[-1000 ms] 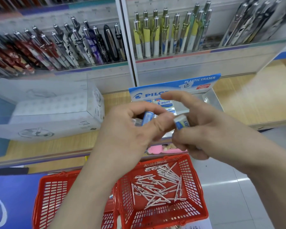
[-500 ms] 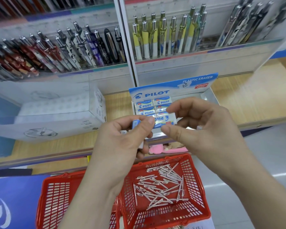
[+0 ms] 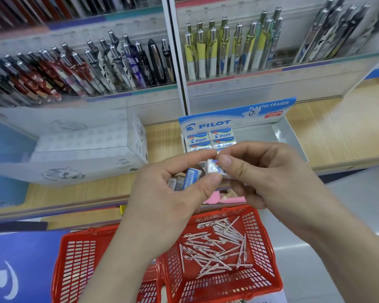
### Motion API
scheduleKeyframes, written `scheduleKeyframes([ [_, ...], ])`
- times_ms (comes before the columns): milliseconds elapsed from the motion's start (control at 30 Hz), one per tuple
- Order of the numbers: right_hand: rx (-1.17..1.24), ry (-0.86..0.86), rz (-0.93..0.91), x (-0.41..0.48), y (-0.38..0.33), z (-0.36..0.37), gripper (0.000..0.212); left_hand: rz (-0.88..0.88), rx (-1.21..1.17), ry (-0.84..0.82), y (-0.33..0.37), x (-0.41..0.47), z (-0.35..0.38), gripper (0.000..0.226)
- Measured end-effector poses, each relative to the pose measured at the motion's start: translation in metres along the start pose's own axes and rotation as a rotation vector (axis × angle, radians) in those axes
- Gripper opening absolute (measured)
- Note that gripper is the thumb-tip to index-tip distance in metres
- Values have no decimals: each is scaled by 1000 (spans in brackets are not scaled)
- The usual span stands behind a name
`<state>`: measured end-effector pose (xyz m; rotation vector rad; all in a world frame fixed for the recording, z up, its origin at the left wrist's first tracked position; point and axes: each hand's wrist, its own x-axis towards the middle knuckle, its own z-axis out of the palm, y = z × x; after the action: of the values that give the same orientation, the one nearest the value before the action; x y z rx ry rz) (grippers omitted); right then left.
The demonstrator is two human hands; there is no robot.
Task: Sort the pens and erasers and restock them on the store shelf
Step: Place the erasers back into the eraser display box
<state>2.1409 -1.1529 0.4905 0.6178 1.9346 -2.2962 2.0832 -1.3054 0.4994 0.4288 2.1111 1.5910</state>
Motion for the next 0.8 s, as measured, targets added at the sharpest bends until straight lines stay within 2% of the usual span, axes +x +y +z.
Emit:
scheduleKeyframes([
  [167, -156, -91, 4, 3, -6, -7, 24, -17, 34, 113, -8, 4, -10, 22],
  [333, -583, 32, -128, 16, -1, -13, 11, -31, 153, 132, -20, 9, -12, 16],
  [467, -956, 97, -148, 25, -1, -10, 14, -11, 261, 247, -33, 16, -12, 12],
  [533, -1086, 82, -136, 30, 2, -4, 19, -19, 303, 242, -39, 20, -11, 12],
  [800, -1192, 125, -155, 41, 1, 8, 11, -63, 273, 246, -35, 30, -4, 13],
])
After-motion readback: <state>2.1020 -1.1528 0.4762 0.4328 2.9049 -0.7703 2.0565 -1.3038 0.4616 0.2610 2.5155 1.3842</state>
